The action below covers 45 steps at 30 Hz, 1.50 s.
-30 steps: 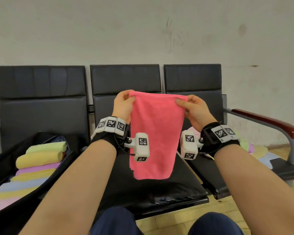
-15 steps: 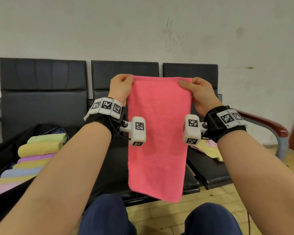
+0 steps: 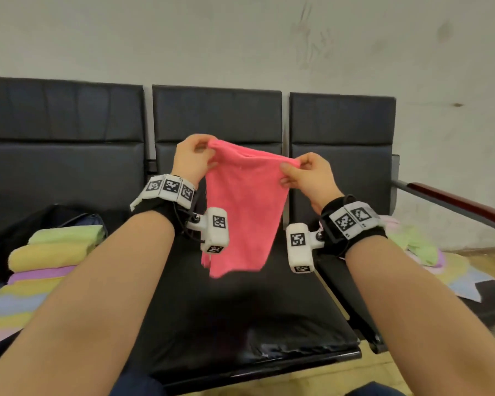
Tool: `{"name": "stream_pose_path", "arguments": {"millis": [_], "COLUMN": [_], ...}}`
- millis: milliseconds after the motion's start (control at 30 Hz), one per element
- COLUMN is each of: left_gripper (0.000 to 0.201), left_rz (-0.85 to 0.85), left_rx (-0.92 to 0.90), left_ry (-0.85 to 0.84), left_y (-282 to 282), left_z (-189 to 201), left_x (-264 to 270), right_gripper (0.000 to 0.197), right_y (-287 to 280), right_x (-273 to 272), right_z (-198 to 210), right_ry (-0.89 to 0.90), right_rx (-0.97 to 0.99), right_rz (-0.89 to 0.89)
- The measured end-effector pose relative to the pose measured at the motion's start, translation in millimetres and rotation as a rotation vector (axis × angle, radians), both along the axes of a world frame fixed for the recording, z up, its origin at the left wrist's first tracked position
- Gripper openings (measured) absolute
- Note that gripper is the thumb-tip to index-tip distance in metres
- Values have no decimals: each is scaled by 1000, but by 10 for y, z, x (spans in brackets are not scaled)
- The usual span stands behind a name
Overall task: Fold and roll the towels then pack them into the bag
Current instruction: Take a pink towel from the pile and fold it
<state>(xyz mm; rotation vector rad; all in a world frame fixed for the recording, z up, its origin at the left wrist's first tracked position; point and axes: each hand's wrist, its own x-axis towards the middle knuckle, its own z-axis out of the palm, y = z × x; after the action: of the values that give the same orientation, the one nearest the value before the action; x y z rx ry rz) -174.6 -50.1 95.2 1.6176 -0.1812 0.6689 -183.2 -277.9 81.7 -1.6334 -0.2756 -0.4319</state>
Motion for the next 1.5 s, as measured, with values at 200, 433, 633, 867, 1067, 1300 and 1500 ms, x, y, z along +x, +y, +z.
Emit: {"name": "stream_pose_path", "arguments": {"millis": [200, 433, 633, 867, 1067, 1300, 1500], "left_gripper": [28, 27, 25, 18, 10, 8, 5], "left_rz": [24, -134, -258, -305, -339, -458, -348], "left_rx": [37, 391, 605, 801, 939, 779, 506], "left_ry": [144, 725, 992, 1007, 1007, 1076, 1137], "left_y": [218, 297, 291, 202, 156, 291, 280], "left_z": [-867, -2297, -2544, -2523, -2484, -2511, -2584], "left_x": [207, -16, -272, -314, -295, -275, -307], "right_gripper": [26, 23, 22, 22, 5, 7, 7], "right_y": [101, 57, -50, -217, -293, -230, -131], "right_x": [363, 315, 195, 96, 57, 24, 65], "right_z": [-854, -2041, -2192, -2297, -2429, -2521, -2574], "right_ry": [53, 487, 604, 637, 641, 621, 601], "right_rx": [-271, -903, -1001, -1000, -637, -709, -806], "right_rz": [-59, 158, 390, 402, 408, 363, 267]}}
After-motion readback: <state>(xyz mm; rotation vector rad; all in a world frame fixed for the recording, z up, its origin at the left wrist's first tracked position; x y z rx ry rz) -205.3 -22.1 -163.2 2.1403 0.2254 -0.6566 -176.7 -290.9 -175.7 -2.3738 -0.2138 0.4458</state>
